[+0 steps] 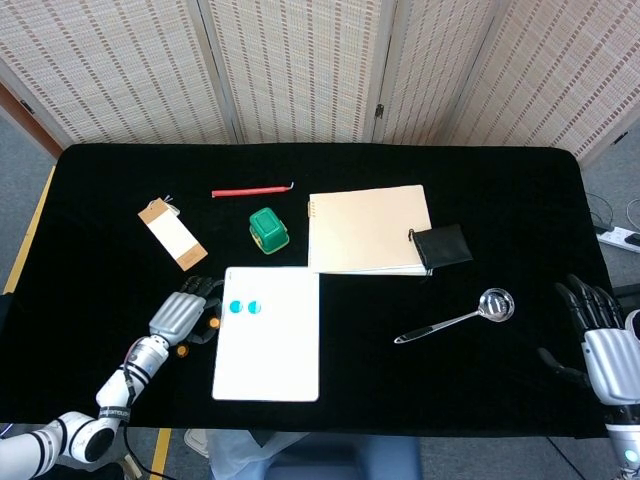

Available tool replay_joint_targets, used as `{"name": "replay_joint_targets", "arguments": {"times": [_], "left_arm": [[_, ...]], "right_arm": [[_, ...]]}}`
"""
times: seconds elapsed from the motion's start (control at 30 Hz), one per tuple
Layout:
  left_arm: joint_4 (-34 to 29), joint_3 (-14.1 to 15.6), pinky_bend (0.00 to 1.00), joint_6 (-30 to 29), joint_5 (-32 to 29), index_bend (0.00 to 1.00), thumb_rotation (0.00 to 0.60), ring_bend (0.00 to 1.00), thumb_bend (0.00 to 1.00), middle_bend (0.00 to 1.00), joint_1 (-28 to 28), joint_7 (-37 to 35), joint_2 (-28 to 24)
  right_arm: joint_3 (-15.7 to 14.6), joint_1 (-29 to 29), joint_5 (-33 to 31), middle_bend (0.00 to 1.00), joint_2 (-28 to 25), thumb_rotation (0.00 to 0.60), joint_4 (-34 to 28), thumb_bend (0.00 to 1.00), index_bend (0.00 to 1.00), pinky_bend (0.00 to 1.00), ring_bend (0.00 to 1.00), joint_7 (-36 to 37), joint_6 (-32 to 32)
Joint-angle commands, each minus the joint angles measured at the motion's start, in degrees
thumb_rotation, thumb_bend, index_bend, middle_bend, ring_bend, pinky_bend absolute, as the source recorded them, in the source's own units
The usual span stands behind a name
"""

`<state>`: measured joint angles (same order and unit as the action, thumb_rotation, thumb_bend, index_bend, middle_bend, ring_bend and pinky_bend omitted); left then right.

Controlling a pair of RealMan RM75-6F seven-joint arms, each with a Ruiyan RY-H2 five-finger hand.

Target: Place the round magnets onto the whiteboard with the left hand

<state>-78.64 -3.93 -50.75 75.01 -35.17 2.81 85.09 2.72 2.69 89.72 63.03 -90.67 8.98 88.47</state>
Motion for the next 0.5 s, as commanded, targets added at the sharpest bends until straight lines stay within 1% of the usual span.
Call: {"name": "replay_joint_targets", "arguments": {"times": [0.03, 0.37, 0.5], "left_arm": [[-0.97, 0.04, 0.0, 0.77, -0.68, 0.51, 0.6, 0.0, 0.4, 0.12, -0.61, 1.47, 0.82], [-1.8, 0.42, 0.0, 0.7, -1.39, 0.51, 0.6, 0.0, 0.4, 0.12, -0.9, 3.72, 1.7], [-1.98, 0.56, 0.0, 0.51, -1.53, 0.49, 0.6, 0.0, 0.4, 0.12, -0.83, 4.03, 1.58]], "right_arm": [[0.01, -0.01, 0.05, 0.0, 0.04, 0.6, 0.09, 0.27, 0.0, 0.0, 0.0, 0.12, 0.04], [0.11, 0.02, -0.11, 0.0, -0.03, 0.6, 0.31, 0.27, 0.0, 0.0, 0.0, 0.33, -0.09], [0.12, -0.04, -0.14, 0.0, -0.09, 0.6, 0.27, 0.27, 0.0, 0.0, 0.0, 0.36, -0.02]]}}
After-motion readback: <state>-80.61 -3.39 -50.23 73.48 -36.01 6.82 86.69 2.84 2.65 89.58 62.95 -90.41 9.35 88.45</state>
